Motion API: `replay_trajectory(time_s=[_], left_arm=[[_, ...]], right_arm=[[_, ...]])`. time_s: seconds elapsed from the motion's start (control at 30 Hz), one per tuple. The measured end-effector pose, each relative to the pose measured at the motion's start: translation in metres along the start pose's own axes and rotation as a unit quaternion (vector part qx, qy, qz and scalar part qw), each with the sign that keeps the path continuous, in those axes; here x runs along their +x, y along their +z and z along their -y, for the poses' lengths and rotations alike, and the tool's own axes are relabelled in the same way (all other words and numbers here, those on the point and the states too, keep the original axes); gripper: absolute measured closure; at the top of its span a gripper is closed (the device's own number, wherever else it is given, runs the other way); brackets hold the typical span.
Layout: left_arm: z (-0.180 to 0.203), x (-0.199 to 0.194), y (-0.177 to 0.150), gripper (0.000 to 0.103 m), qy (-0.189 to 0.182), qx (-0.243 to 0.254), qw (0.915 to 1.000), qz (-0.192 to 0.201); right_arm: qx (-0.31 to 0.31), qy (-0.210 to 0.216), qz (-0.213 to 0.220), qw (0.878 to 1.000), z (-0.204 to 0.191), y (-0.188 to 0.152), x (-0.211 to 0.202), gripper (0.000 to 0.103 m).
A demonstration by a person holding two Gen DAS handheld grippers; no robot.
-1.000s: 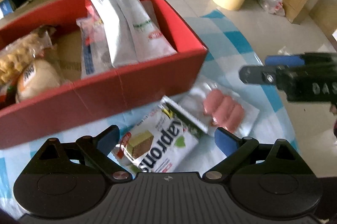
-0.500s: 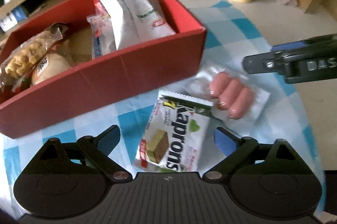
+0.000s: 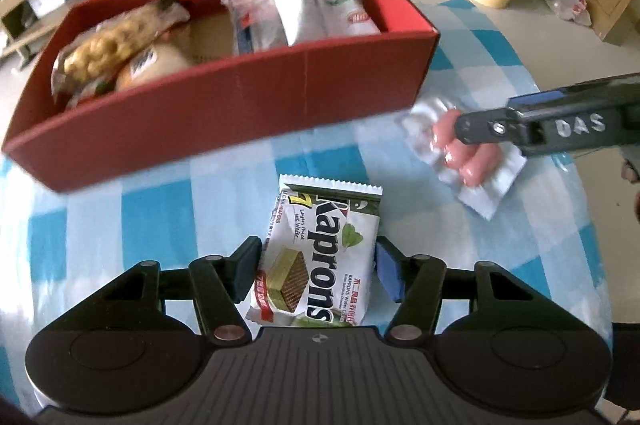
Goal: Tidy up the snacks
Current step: 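Reach the left gripper to the Kaprons wafer bar while the right gripper reaches the sausage pack, then grasp the Kaprons wafer bar with the left gripper while the right gripper grasps the sausage pack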
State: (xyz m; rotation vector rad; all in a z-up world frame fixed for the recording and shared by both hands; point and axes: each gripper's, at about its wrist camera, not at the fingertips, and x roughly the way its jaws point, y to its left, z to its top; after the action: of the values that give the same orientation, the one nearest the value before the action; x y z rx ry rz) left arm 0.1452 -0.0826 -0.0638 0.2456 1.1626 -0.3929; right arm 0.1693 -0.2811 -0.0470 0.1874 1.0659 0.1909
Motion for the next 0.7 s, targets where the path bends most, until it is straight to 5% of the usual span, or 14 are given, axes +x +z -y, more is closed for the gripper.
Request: replay_trajectory(time_s=[0.4,0.57,0.63,0.7], left_arm=[[0.000,0.000,-0.003,0.032,-0.001,0.002,1.0000,-0.001],[0.000,0.001,-0.004,0.031,0.000,0.004,1.0000,-0.001],[-0.003,0.000,-0.004,0.031,-0.002,0.000,1.0000,-0.002],[-0.004,-0.001,-0.004,0.031,-0.004,-0.002,1.0000,-0.001]], right_arm=[[-0.091,-0.005,-0.014,0.996,-0.035,-0.011,0.024,0.000],[-0.140,-0.036,-0.008,0.989,-0.046,-0.019,0.030,0.001],[-0.139,-0.042,-0.003,0.989,-0.044,-0.017,0.027,0.010],[-0.127,-0.048,0.007,0.991,-0.039,-0.016,0.021,0.034]])
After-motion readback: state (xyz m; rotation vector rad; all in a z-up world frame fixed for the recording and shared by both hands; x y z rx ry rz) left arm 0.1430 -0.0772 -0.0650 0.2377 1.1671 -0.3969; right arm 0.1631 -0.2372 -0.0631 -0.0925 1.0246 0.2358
